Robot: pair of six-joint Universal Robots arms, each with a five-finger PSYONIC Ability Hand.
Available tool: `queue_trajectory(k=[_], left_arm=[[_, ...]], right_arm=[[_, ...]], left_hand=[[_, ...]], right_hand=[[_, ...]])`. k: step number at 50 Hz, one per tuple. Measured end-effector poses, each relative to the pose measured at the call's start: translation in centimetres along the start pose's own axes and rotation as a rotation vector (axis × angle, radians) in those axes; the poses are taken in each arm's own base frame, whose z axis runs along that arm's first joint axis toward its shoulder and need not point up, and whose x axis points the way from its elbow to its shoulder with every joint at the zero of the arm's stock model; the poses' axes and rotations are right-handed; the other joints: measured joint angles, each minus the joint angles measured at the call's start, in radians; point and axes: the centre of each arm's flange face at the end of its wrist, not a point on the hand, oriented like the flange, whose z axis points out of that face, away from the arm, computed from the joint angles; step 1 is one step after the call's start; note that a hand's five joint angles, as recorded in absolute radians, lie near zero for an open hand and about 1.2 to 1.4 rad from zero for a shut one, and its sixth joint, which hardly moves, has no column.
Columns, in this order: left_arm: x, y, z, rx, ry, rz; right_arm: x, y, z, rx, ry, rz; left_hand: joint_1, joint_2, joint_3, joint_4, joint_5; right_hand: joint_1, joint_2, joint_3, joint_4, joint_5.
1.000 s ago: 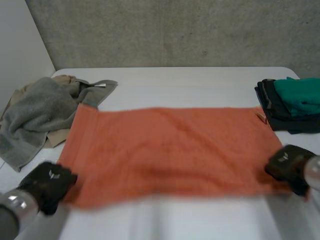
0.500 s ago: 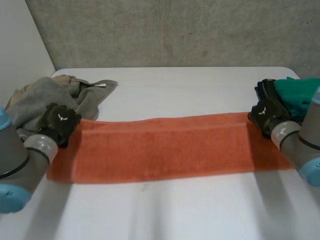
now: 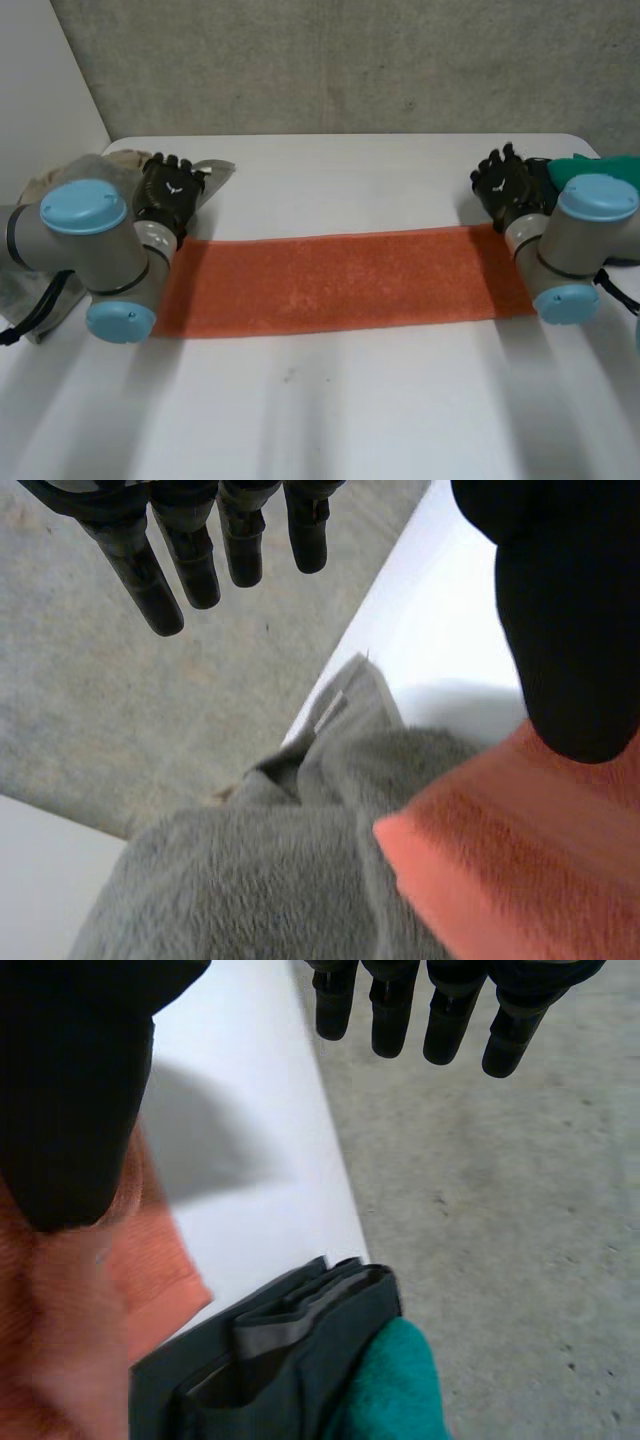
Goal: Fold the laundry.
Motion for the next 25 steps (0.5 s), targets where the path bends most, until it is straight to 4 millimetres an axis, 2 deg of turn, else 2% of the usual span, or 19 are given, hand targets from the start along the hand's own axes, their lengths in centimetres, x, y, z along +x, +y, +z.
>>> queue_trajectory(k=[1, 8, 12, 19, 21, 25], left_arm=[[-0.1, -0.3, -0.1, 0.006, -0.001, -0.008], [-2.1, -3.3, -1.8, 0.062, -0.025, -0.103], [-3.3, -4.4, -3.5, 0.079, -0.031, -0.129], [-4.5, -5.3, -6.5, 0.088, -0.032, -0.135], [-4.7, -5.4, -7.0, 0.091, -0.029, -0.138], [-4.8, -5.6, -8.5, 0.102, -0.005, -0.164]], right_arm=[[0.2, -0.1, 0.0, 0.001, 0.004, 0.009], [6.1, -3.7, -1.8, 0.077, 0.059, 0.257], [8.4, -3.8, -3.0, 0.053, 0.053, 0.338], [10.4, -2.2, -5.7, -0.075, 0.015, 0.401], [10.5, -1.9, -6.4, -0.105, 0.001, 0.408], [9.7, -0.9, -9.1, -0.223, -0.082, 0.439]], left_hand=[[0.000, 0.000, 0.000, 0.000, 0.000], [0.000, 0.000, 0.000, 0.000, 0.000], [0.000, 0.000, 0.000, 0.000, 0.000], [0.000, 0.000, 0.000, 0.000, 0.000], [0.000, 0.000, 0.000, 0.000, 0.000], [0.000, 0.000, 0.000, 0.000, 0.000]], right_hand=[[0.000, 0.000, 0.000, 0.000, 0.000], [0.000, 0.000, 0.000, 0.000, 0.000], [0.000, 0.000, 0.000, 0.000, 0.000], [0.000, 0.000, 0.000, 0.000, 0.000], [0.000, 0.000, 0.000, 0.000, 0.000], [0.017, 0.040, 0.046, 0.036, 0.035]])
